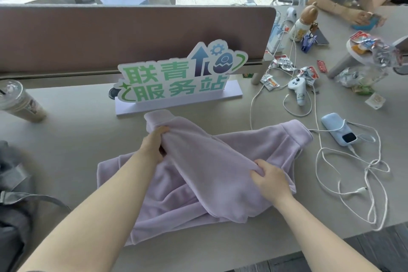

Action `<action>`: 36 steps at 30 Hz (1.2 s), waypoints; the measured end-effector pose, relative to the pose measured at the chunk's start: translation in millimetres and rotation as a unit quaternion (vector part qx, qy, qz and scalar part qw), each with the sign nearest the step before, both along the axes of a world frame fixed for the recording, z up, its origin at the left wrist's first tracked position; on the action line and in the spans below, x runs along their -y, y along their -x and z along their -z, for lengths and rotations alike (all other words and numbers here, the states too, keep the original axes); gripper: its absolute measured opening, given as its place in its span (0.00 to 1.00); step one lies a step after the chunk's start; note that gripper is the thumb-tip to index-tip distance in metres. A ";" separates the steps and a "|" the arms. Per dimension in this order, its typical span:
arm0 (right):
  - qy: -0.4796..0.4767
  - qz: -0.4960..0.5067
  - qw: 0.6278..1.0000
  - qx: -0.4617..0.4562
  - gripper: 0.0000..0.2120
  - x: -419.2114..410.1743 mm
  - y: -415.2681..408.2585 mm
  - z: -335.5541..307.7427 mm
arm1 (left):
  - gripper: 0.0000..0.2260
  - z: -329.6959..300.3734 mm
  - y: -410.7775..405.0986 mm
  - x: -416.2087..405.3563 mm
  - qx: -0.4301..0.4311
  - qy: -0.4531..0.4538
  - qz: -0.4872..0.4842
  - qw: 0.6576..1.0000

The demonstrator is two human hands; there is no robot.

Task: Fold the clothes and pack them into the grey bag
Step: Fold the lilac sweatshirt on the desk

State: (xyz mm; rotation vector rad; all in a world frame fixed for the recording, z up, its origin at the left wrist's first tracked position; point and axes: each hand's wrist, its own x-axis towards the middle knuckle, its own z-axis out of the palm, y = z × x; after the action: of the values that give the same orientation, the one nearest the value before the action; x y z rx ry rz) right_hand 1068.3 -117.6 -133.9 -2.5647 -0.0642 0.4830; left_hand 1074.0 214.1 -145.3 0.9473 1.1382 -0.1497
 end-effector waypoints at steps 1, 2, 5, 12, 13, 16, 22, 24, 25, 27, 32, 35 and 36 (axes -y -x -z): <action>-0.024 0.005 0.999 0.024 0.03 -0.3 -1.7 -6.3 | 0.27 -11.6 4.8 1.0 0.029 0.005 -0.030 0.999; -0.048 0.007 0.998 0.040 0.05 -1.0 -3.8 -12.5 | 0.19 -23.1 13.2 2.3 0.063 0.008 -0.060 0.996; -0.067 -0.024 0.996 0.045 0.10 -9.8 -15.9 -22.4 | 0.12 -28.8 50.0 -3.6 0.110 -0.029 -0.114 0.987; 0.201 -0.133 0.968 0.070 0.24 -34.7 -1.5 18.9 | 0.24 23.1 108.8 -31.3 -0.019 -0.135 0.006 0.991; 0.162 -0.138 0.969 0.123 0.22 -36.9 8.2 23.7 | 0.20 19.1 107.6 -29.8 -0.014 -0.135 0.000 0.991; 0.072 -0.203 0.959 0.185 0.21 -46.2 41.1 36.7 | 0.12 -1.5 101.0 -19.3 0.017 -0.123 -0.042 0.991; 0.155 -0.212 0.959 0.106 0.21 -60.8 56.8 41.1 | 0.25 3.7 136.0 -25.5 -0.065 -0.210 -0.006 0.976; 0.121 -0.174 0.968 0.137 0.18 -69.1 59.3 32.8 | 0.35 -0.5 135.2 -29.8 -0.105 -0.348 0.058 0.930; 0.093 -0.160 0.971 0.153 0.16 -74.1 62.9 28.6 | 0.37 -4.5 131.9 -30.8 -0.108 -0.449 0.104 0.881; 0.033 -0.161 0.970 0.180 0.14 -83.1 75.1 26.1 | 0.35 -15.8 121.3 -31.2 -0.055 -0.625 0.205 0.752; 0.076 -0.291 0.953 0.034 0.27 -119.1 120.9 28.3 | 0.19 -6.5 76.3 -30.3 0.072 -0.649 0.578 0.489; 0.143 -0.310 0.939 0.034 0.32 -129.7 137.4 37.1 | 0.24 9.9 64.3 -38.5 -0.012 -0.605 0.665 0.437; 0.154 -0.306 0.939 0.029 0.33 -127.1 140.3 40.7 | 0.26 14.3 64.1 -42.9 -0.041 -0.598 0.670 0.439</action>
State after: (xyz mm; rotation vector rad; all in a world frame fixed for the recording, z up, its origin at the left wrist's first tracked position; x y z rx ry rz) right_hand 928.0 9.6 -174.6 -2.8377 -0.8926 0.6835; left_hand 1009.9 257.0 -159.6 3.0597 0.0315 -0.7258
